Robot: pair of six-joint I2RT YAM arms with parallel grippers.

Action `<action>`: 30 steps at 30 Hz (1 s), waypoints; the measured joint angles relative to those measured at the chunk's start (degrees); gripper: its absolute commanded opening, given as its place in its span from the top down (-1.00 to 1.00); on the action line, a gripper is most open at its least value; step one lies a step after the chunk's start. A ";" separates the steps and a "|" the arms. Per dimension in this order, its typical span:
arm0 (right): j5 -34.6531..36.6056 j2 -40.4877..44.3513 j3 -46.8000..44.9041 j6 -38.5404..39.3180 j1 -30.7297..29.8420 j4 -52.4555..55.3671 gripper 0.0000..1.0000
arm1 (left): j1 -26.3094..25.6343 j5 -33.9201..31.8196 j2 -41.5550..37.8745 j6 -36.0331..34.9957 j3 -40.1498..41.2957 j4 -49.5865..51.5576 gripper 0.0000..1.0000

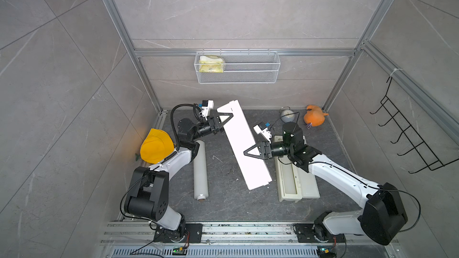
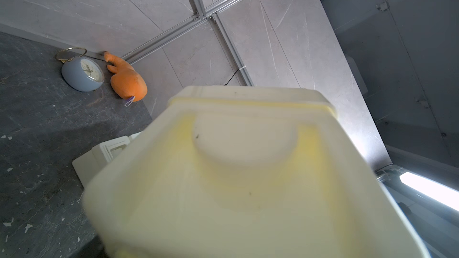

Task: Put plastic wrap rolls into dispensers
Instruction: Open the lid of the plastic wrap cutting box.

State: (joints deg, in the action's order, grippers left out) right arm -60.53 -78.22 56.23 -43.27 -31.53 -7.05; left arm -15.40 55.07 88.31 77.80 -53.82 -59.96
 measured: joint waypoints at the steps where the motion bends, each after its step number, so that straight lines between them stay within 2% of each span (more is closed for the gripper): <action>1: 0.04 -0.04 0.00 0.02 -0.02 0.24 -0.99 | -0.02 0.09 -0.09 -0.20 0.00 0.33 -0.44; 6: -0.39 -1.64 0.98 1.46 -0.26 1.51 -0.99 | -0.33 0.44 -0.44 -1.77 0.00 1.73 -0.44; 11: -1.14 -6.78 6.60 2.84 -0.22 2.47 -0.99 | -0.90 0.66 -0.44 -2.19 0.00 1.62 -0.44; 16: -1.88 -8.90 8.85 1.18 0.22 -1.22 -0.91 | -1.25 0.61 -0.90 -2.62 0.28 1.66 -0.44; 21: -3.41 -8.59 4.94 -3.10 1.05 -10.12 -0.81 | -1.36 0.42 -3.02 -4.04 1.60 2.29 -0.45; 26: -4.20 -7.58 -0.50 -11.23 3.02 -22.60 -0.75 | -1.25 0.09 -3.06 -4.31 1.79 3.45 -0.44; 30: -3.54 -6.64 -2.80 -15.15 4.63 -27.67 -0.72 | -0.28 -0.39 -3.13 -4.28 2.23 3.91 -0.44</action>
State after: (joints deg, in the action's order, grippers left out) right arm -64.07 -84.86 53.43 -58.41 -26.89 -34.72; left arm -15.68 54.68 85.19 73.52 -51.59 -56.05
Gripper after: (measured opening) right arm 0.874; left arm 0.859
